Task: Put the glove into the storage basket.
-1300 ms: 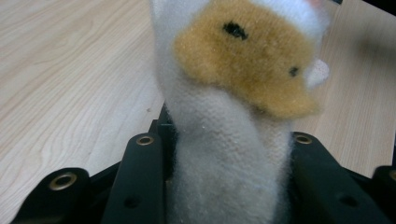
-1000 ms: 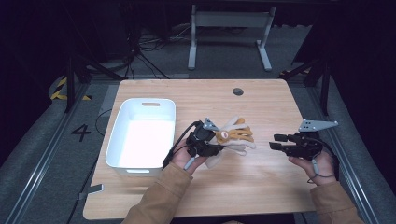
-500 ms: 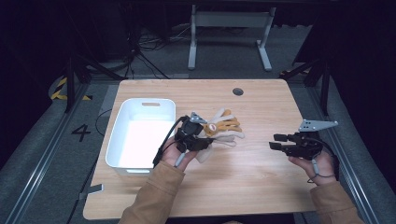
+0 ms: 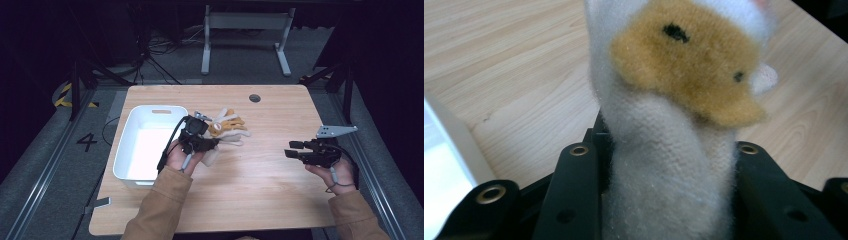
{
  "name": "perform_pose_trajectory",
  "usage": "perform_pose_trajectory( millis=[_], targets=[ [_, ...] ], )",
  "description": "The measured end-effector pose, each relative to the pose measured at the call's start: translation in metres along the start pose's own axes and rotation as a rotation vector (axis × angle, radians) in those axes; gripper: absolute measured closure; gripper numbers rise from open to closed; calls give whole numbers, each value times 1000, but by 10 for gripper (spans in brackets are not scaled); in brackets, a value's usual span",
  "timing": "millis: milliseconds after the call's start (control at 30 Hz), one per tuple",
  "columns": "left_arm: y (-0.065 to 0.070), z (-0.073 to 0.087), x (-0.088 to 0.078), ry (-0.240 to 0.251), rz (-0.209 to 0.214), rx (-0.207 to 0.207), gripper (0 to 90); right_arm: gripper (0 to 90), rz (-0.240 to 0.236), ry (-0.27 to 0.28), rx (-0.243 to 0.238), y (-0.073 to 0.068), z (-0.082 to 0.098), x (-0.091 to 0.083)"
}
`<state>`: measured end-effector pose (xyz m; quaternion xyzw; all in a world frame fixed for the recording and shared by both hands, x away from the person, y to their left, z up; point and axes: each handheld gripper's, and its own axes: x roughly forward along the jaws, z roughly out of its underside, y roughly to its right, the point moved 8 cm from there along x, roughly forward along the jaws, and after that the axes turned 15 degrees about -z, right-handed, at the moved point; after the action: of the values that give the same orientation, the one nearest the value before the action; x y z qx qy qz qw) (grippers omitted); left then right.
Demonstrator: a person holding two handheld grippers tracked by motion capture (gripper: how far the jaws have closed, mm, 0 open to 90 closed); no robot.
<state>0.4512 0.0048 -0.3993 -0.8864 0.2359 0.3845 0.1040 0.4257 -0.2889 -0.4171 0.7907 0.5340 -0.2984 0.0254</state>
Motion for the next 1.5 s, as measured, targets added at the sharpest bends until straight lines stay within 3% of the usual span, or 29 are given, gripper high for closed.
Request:
perform_pose_trajectory(
  millis=[367,633,800,1033,1300,1500],
  targets=[
    [-16,-13,4,-57,-58,-37,648,536,-7,-16,-18,4,-3,-2],
    [-31,-14,6,-101,-115,-67,648,543,30,-27,2,20,-2,-5],
    [-35,-15,1,-125,-121,-97,648,553,31,-64,10,30,5,10],
    [-42,-17,-10,-138,-137,-98,648,550,17,-99,15,23,11,20],
    [-56,-11,-14,-185,-168,-102,648,549,34,-93,9,18,8,18],
    [-72,-11,-14,-194,-173,-148,648,549,48,-100,16,18,13,13]
  ],
)
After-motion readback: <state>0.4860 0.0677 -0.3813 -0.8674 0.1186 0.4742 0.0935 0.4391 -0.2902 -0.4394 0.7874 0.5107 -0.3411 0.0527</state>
